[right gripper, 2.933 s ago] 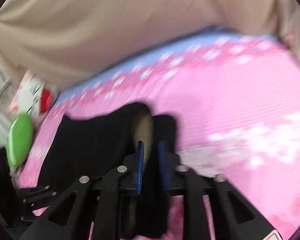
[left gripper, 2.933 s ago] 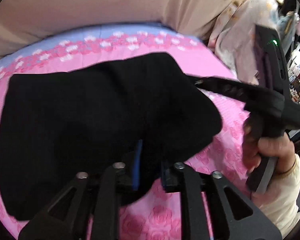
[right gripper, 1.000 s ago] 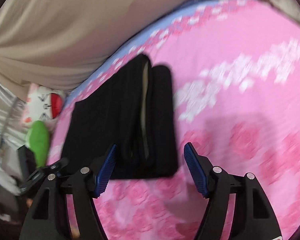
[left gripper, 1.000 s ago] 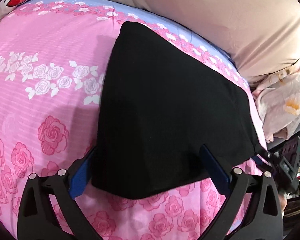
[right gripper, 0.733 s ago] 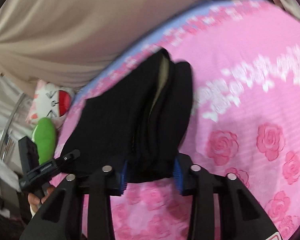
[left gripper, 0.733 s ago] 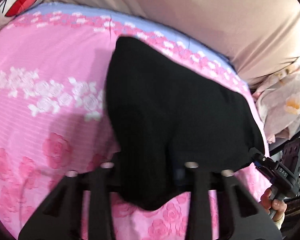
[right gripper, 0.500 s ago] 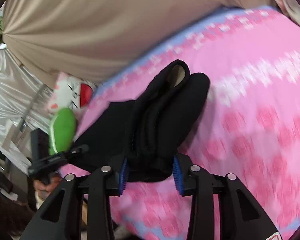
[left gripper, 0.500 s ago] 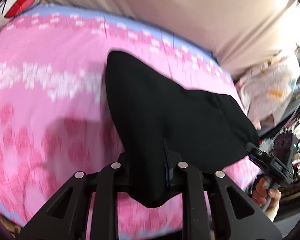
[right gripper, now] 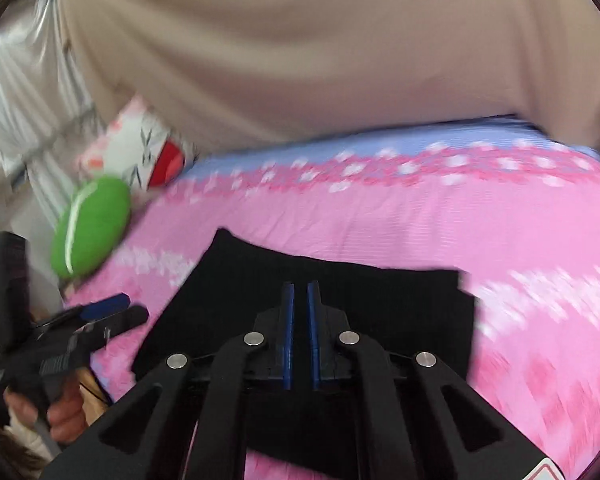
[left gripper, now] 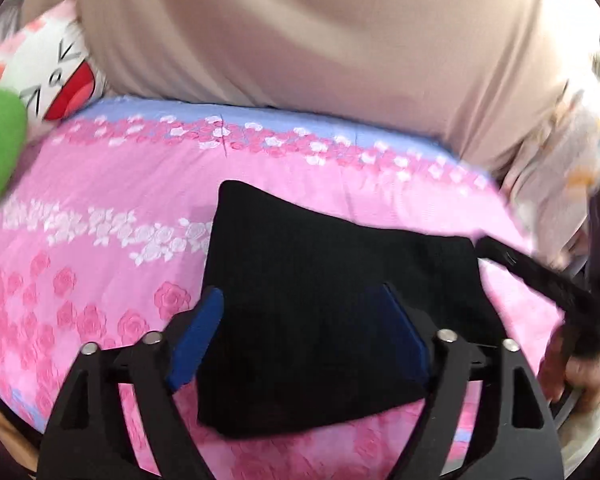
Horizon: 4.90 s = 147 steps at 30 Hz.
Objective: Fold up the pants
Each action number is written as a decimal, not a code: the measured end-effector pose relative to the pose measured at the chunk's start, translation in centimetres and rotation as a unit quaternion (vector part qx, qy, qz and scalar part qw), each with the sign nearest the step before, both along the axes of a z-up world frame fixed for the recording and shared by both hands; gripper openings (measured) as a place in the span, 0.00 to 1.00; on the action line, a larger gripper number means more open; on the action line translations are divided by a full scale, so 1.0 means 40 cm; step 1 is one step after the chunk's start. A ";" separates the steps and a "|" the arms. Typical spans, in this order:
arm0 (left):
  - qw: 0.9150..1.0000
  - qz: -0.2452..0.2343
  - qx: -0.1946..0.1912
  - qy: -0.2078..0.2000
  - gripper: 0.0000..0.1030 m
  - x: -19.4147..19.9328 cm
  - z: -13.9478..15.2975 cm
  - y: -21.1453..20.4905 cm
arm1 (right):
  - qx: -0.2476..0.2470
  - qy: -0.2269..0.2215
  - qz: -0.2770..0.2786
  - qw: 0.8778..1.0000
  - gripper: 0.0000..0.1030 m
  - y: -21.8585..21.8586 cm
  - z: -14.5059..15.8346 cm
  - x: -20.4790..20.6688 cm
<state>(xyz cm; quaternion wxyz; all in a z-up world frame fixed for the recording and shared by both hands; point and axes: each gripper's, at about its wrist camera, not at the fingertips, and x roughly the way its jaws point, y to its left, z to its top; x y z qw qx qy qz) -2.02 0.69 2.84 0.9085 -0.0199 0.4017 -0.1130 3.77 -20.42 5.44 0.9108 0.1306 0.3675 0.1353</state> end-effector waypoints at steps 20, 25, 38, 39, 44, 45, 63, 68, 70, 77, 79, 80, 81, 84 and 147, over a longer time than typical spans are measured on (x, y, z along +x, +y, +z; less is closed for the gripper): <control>0.997 0.025 0.033 0.065 0.81 -0.003 -0.104 0.057 | 0.021 0.063 -0.158 0.985 0.64 -0.195 -0.118 -0.204; 0.996 0.026 0.027 0.077 0.82 -0.018 -0.119 0.067 | 0.026 0.089 -0.134 0.987 0.65 -0.159 -0.170 -0.221; 0.991 -0.016 -0.047 0.120 0.92 -0.007 -0.186 0.073 | 0.092 0.101 -0.131 0.982 0.77 -0.175 -0.241 -0.252; 0.992 -0.019 -0.046 0.119 0.89 -0.002 -0.185 0.063 | 0.093 0.099 -0.130 0.982 0.76 -0.172 -0.242 -0.248; 0.993 -0.028 -0.036 0.111 0.48 0.008 -0.148 0.032 | 0.127 0.082 -0.119 0.981 0.41 -0.171 -0.227 -0.233; 0.993 -0.026 -0.031 0.107 0.43 0.005 -0.139 0.036 | 0.126 0.080 -0.119 0.982 0.39 -0.168 -0.220 -0.233; 0.992 -0.048 -0.032 0.117 0.25 -0.079 -0.066 0.060 | 0.115 0.076 -0.097 0.986 0.36 -0.134 -0.144 -0.328; 0.985 -0.015 -0.070 0.157 0.54 -0.049 -0.141 0.096 | 0.119 0.105 -0.112 0.981 0.48 -0.143 -0.214 -0.331; 0.984 -0.018 -0.086 0.157 0.56 -0.036 -0.155 0.094 | 0.140 0.102 -0.113 0.978 0.47 -0.149 -0.229 -0.328; 0.984 -0.047 -0.138 0.100 0.18 -0.065 -0.026 0.106 | 0.134 0.038 -0.093 0.986 0.34 -0.128 -0.124 -0.348; 0.984 -0.066 -0.147 0.075 0.18 -0.078 0.032 0.107 | 0.119 0.009 -0.082 0.989 0.34 -0.111 -0.062 -0.355; 0.984 -0.076 -0.149 0.055 0.18 -0.086 0.074 0.106 | 0.115 -0.010 -0.076 0.990 0.34 -0.105 -0.025 -0.359; 0.984 -0.085 -0.150 0.038 0.18 -0.092 0.110 0.106 | 0.108 -0.023 -0.072 0.991 0.34 -0.102 0.004 -0.362; 0.983 -0.103 -0.155 0.003 0.18 -0.089 0.192 0.103 | 0.094 -0.065 -0.064 0.991 0.34 -0.095 0.094 -0.364; 0.996 0.044 -0.053 0.048 0.78 0.641 -0.137 0.072 | 0.053 0.044 -0.154 0.986 0.58 -0.311 -0.156 0.370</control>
